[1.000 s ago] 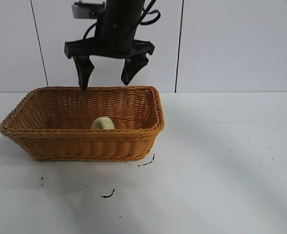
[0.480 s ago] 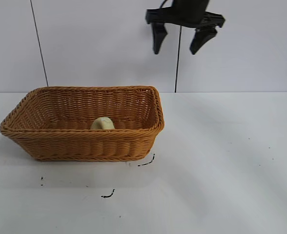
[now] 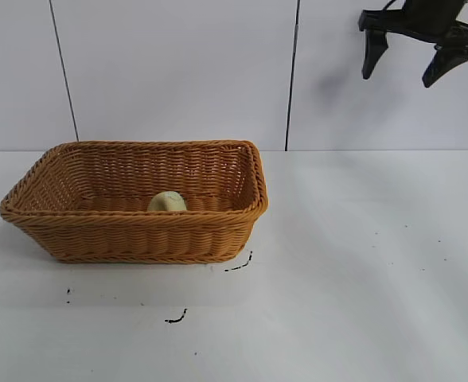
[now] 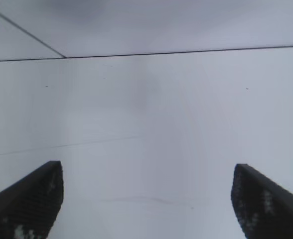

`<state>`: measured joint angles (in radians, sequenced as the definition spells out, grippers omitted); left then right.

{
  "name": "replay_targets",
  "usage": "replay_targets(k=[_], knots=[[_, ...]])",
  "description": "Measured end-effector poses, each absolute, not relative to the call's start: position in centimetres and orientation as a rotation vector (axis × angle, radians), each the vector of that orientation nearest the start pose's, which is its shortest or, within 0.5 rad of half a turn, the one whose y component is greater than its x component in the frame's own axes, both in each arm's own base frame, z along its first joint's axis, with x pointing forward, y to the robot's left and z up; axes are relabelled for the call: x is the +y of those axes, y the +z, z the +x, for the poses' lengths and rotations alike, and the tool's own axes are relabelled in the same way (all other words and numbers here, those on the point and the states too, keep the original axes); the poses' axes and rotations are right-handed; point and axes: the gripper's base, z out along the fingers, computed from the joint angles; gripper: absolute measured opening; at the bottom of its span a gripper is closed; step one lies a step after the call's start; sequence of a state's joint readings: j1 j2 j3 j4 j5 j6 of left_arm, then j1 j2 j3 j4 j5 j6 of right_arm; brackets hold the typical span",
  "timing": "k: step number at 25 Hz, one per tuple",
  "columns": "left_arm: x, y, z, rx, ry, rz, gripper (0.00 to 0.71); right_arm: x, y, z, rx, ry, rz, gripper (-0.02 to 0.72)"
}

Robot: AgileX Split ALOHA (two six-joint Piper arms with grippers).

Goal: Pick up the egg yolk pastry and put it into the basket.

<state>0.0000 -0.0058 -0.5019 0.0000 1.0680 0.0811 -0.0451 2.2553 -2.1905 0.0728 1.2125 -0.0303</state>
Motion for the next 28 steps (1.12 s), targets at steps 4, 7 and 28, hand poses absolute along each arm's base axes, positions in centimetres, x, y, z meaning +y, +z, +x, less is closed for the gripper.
replay_targets(k=[4,7,28], knots=[[0.0,27.7,-0.6,2.043,0.051,0.083,0.697,-0.3,27.1,46.4,2.804,0.093,0.001,0.656],[0.0,27.7,-0.6,2.043,0.051,0.083,0.697,0.7,28.4,43.9,2.826,0.101,-0.027,0.656],[0.0,27.7,-0.6,2.043,0.051,0.083,0.697,2.0,34.0,18.5,2.691,0.089,-0.127,0.656]])
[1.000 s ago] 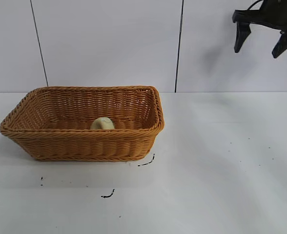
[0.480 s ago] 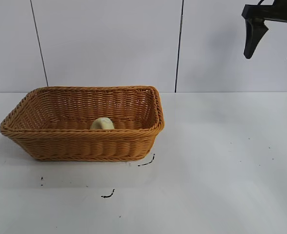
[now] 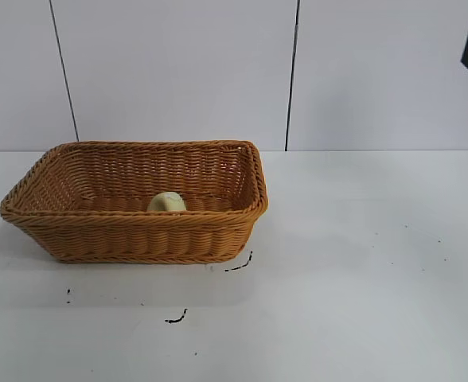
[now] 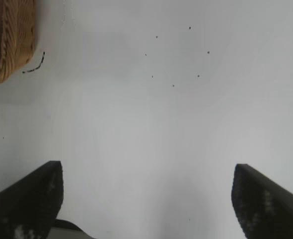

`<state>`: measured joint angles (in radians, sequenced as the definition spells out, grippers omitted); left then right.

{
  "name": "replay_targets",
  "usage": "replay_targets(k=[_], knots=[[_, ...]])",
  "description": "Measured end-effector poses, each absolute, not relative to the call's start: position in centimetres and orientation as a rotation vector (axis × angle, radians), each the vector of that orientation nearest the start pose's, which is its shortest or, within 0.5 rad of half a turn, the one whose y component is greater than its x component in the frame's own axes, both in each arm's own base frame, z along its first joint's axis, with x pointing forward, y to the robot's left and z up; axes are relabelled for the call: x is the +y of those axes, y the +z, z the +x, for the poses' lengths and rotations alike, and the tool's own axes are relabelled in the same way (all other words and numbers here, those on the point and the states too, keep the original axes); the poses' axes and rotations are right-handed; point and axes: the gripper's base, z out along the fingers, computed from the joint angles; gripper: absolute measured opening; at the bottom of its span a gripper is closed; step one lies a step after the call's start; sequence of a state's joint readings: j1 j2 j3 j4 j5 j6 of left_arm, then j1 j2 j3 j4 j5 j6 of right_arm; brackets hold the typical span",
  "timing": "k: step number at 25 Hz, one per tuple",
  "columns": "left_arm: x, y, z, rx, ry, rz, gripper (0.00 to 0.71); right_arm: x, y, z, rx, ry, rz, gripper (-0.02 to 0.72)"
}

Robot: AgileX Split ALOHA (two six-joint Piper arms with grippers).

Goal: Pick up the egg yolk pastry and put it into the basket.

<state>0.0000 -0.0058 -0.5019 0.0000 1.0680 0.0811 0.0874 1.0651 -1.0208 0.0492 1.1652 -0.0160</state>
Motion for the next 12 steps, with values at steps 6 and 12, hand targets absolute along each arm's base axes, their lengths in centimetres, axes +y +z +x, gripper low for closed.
replay_targets(k=[6,12], knots=[[0.0,27.7,-0.6,2.043,0.051,0.083,0.697,1.5,29.7,12.7,2.583,0.082,-0.142,0.655],[0.0,27.7,-0.6,2.043,0.051,0.083,0.697,1.0,25.9,7.9,2.549,0.071,-0.165,0.655]])
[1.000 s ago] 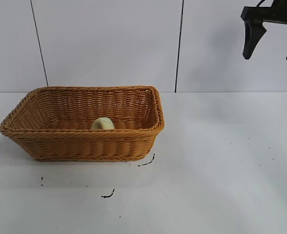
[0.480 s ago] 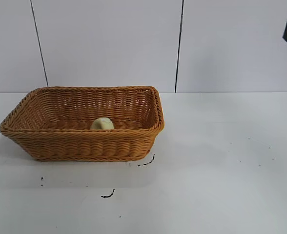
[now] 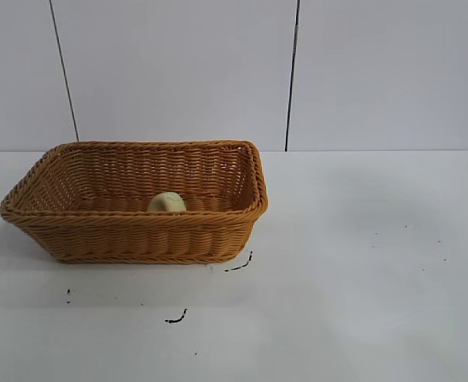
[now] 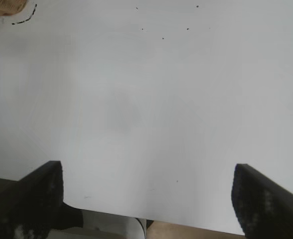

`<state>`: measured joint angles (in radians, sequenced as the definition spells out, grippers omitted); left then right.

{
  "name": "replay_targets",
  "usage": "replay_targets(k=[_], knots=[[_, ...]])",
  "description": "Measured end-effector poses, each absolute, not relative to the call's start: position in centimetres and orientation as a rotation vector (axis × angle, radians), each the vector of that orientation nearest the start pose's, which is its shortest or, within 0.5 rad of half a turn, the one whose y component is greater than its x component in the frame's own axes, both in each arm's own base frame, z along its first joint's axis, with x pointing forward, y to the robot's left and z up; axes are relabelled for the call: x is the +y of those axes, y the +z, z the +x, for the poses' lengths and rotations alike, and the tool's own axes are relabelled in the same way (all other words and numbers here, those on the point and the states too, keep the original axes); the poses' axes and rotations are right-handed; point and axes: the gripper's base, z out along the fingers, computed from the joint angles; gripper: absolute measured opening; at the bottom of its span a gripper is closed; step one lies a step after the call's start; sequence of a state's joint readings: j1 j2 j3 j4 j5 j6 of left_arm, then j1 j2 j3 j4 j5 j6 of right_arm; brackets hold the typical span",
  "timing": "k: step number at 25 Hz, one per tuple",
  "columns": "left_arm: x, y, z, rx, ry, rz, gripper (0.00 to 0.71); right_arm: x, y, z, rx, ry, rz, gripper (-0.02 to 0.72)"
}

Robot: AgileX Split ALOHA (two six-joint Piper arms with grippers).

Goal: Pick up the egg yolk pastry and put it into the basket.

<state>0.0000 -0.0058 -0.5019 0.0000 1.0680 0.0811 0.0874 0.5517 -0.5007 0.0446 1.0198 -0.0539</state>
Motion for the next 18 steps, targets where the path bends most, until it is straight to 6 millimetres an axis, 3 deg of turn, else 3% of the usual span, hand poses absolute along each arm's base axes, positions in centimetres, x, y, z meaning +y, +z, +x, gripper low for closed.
replay_targets(k=[18], knots=[[0.0,27.7,-0.6,2.043,0.051,0.083,0.697,0.5,27.9,1.4,2.112,0.057,-0.056,0.655]])
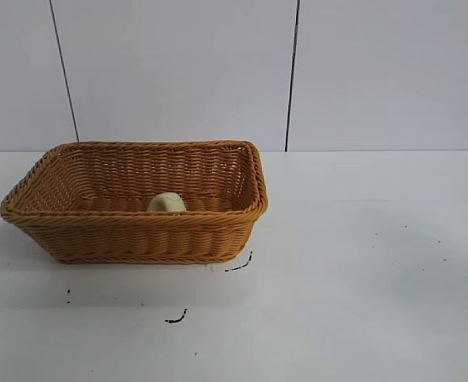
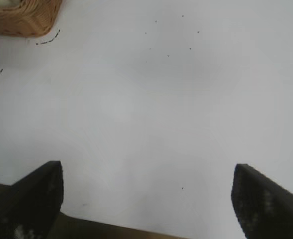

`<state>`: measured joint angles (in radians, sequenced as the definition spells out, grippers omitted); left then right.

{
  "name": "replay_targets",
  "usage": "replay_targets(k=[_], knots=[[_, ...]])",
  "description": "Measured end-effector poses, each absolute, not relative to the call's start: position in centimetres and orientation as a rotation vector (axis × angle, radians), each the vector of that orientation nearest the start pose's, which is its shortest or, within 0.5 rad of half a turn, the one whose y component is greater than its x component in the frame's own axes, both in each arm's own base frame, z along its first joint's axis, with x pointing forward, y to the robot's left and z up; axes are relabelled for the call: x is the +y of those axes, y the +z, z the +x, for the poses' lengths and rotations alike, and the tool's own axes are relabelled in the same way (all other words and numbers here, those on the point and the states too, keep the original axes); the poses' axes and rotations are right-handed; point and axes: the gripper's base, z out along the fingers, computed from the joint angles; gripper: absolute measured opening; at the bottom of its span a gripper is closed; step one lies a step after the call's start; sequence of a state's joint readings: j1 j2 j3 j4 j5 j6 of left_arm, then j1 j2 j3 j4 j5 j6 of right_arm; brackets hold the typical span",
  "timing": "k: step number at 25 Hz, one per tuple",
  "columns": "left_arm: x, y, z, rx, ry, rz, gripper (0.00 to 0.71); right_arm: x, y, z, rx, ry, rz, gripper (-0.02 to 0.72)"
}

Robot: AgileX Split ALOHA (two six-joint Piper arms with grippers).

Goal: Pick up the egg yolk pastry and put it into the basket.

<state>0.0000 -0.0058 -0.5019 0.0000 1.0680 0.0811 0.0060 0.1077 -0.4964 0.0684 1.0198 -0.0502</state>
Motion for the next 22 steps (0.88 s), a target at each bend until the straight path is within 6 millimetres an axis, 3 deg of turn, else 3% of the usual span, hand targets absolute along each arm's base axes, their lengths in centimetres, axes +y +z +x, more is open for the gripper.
replay_targets(k=[5,22], knots=[[0.0,27.7,-0.6,2.043,0.051,0.083,0.697,0.5,28.0,-0.4,2.004,0.054,-0.058,0.655],[0.0,27.7,-0.6,2.043,0.051,0.083,0.697,0.5,27.9,-0.3,2.005,0.056,-0.058,0.655]])
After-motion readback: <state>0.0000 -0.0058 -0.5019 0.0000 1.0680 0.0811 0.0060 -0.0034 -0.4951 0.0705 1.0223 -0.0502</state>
